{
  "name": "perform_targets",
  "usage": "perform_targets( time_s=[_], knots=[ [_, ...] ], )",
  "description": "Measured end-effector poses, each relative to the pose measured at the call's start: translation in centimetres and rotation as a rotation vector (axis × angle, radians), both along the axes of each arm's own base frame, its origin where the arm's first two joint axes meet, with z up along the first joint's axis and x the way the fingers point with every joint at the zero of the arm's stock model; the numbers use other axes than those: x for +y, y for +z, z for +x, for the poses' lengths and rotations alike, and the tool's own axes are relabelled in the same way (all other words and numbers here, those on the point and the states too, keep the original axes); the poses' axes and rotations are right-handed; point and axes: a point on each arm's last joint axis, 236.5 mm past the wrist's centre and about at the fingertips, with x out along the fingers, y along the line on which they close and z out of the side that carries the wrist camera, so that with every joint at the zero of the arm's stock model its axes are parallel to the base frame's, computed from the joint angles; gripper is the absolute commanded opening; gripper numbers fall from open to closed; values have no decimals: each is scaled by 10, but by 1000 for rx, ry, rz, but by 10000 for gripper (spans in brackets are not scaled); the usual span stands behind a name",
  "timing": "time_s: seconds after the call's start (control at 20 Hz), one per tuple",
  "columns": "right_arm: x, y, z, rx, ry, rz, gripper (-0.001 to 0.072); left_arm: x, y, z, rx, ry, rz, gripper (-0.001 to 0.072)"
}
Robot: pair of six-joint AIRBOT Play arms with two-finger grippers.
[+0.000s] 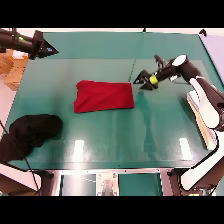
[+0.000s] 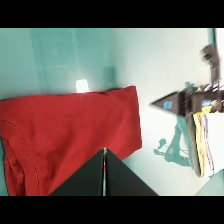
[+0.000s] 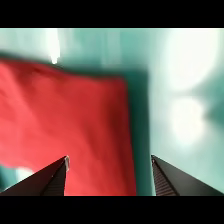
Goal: Fold the shirts.
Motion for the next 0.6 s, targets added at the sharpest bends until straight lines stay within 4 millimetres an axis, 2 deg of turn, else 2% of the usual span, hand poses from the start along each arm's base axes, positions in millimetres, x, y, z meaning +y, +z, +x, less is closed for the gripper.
perform_targets(
  time_s=[0.1,0.2,0.25,0.3,0.35,0.4,0.45,0.55,0.6],
  knots=[
    [12,-18,-10,26,-5,31,595,1,0,1,-2,3,0,30],
    [39,-29,-21,53,11,83,589,1,0,1,-3,3,0,30],
    [53,-31,-24,61,12,109,536,1,0,1,-2,3,0,30],
    [64,-35,-24,58,13,120,263,1,0,1,-2,3,0,30],
    [73,-40,-24,45,18,117,59,1,0,1,-2,3,0,30],
    [82,-40,-23,37,23,122,18,1,0,1,-2,3,0,30],
    [88,-35,-18,10,27,129,17,1,0,0,-1,3,0,29],
    [95,-13,-4,-45,28,158,17,1,0,0,1,0,0,30],
    [92,6,4,-79,28,175,18,1,0,-1,2,-1,1,30]
  ],
)
